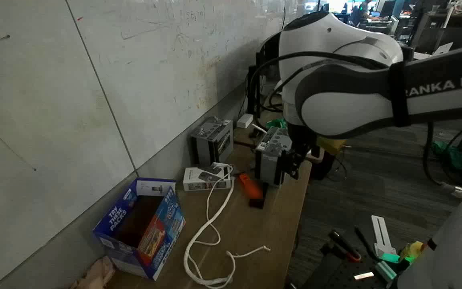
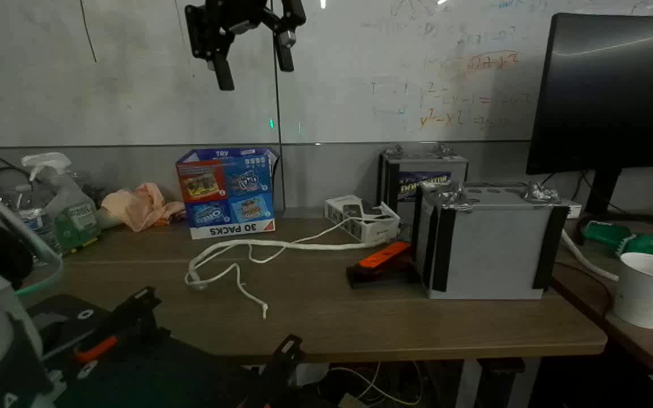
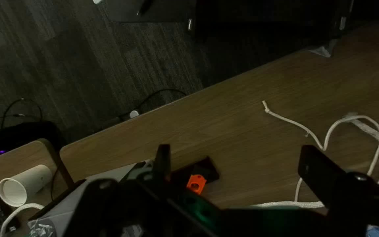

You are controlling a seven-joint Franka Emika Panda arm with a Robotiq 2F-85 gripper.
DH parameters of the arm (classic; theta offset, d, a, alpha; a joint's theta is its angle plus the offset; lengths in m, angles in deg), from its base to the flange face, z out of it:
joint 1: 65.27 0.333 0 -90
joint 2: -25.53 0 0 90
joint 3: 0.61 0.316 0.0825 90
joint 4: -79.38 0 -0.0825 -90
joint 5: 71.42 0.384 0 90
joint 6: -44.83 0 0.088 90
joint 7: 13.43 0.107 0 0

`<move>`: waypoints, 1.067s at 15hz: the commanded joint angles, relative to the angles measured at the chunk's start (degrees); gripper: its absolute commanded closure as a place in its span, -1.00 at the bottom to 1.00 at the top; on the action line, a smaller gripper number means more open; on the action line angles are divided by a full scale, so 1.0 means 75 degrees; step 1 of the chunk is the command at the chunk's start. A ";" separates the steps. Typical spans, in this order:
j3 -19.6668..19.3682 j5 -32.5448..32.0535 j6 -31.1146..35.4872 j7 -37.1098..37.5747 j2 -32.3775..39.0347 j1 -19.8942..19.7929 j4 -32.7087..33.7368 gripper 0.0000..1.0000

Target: Put the two ropes in the box one at a time

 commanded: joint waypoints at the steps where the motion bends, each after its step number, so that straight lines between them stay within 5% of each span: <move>1: -0.0101 -0.0065 -0.0022 0.0062 0.0015 0.0116 0.0035 -1.00; 9: -0.0119 -0.0004 0.0166 0.0038 0.0126 0.0159 0.0062 -1.00; 16: -0.0187 0.1218 0.3356 -0.0034 0.2269 0.0810 0.0321 -1.00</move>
